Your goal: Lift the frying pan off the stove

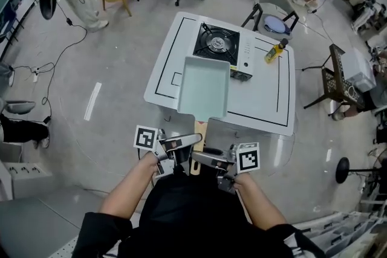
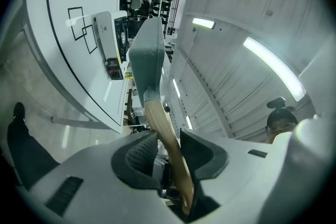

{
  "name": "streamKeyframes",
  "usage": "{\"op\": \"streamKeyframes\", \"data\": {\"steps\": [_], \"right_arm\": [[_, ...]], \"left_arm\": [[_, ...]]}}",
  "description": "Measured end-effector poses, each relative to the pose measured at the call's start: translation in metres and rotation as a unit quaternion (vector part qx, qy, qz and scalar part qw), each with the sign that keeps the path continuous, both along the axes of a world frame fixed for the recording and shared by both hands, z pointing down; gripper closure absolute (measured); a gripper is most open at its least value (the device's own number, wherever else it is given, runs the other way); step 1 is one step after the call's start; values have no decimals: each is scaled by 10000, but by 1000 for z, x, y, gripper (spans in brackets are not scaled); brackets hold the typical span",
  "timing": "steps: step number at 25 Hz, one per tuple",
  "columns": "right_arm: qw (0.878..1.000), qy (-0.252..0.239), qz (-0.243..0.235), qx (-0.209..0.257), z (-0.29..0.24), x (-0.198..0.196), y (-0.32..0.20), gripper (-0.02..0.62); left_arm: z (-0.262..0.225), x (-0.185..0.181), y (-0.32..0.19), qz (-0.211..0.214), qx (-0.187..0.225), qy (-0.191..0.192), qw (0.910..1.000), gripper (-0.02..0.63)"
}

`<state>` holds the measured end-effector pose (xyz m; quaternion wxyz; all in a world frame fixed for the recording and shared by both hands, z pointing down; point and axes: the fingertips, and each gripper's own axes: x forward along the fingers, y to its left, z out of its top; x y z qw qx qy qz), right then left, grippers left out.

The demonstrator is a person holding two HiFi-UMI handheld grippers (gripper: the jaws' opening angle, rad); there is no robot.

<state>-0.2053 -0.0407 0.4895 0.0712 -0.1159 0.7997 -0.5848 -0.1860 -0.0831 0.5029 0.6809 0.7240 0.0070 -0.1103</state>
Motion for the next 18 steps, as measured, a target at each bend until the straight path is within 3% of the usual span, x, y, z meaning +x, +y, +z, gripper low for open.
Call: {"op": "streamKeyframes", "data": {"steps": [7,18], "right_arm": [[9997,-58,-185,-125,3,10,29,428],[9968,-261,-746,-151,-6,60,61,425]], "left_arm": [[3,7,29,-243,-22,109,9996,457],[-3,52,59,-701,171,-192,9972,451]]}}
